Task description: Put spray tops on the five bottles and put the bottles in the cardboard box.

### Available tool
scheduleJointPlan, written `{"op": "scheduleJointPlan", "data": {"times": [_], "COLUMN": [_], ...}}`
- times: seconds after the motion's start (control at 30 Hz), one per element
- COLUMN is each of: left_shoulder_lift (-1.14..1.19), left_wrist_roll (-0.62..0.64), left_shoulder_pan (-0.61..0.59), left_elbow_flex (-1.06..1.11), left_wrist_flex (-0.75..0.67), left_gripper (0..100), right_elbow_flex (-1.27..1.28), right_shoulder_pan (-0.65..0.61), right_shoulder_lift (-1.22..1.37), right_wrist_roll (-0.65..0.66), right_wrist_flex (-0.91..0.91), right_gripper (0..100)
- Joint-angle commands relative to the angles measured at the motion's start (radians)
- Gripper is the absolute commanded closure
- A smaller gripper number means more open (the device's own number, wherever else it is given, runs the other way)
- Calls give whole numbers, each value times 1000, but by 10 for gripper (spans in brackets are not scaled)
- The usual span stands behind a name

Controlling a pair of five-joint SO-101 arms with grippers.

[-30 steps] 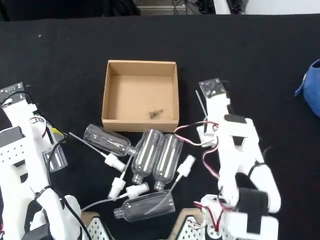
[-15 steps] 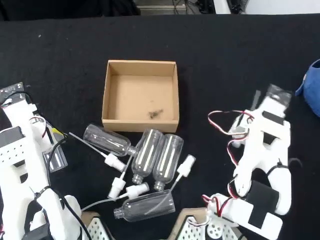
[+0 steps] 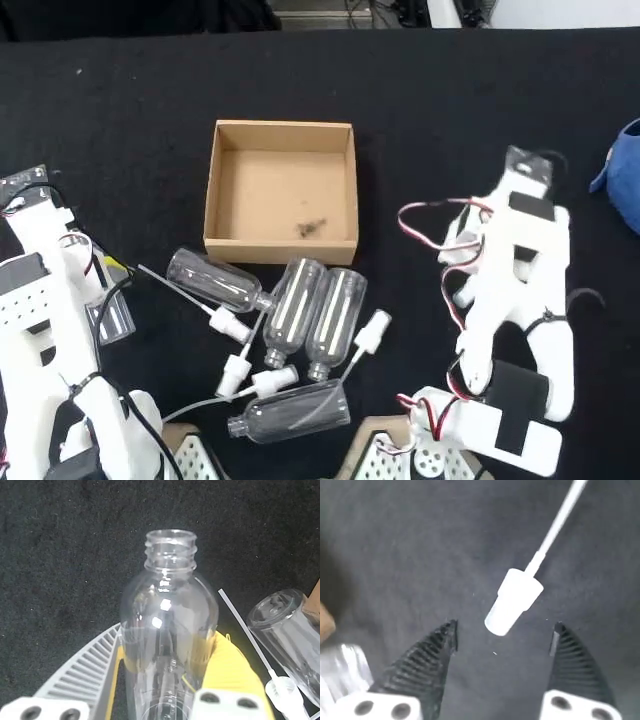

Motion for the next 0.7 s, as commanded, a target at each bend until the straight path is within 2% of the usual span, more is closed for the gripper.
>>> {"op": "scheduleJointPlan", "data": {"times": [0.0, 0.1, 0.2, 0.57, 0.67], "left_shoulder_lift": [-34, -34, -34, -34, -34], "left_wrist_roll": [9, 9, 9, 8, 8], "left_shoulder_pan": [2, 5, 4, 1, 1], "left_elbow_flex": [-13, -13, -13, -22, -22], "left_wrist_flex": [3, 3, 3, 2, 3], "left_gripper": [970, 970, 970, 970, 970], "right_elbow_flex": [-65, -39, -22, 18, 62], "right_shoulder_pan": [-17, 9, 35, 126, 143], "right_shoulder_lift": [-62, -62, -64, -62, -62], "right_wrist_roll": [470, 890, 1203, 1950, 2091], "right_wrist_flex": [64, 54, 34, 29, -11], "right_gripper": [727, 727, 724, 726, 727]}}
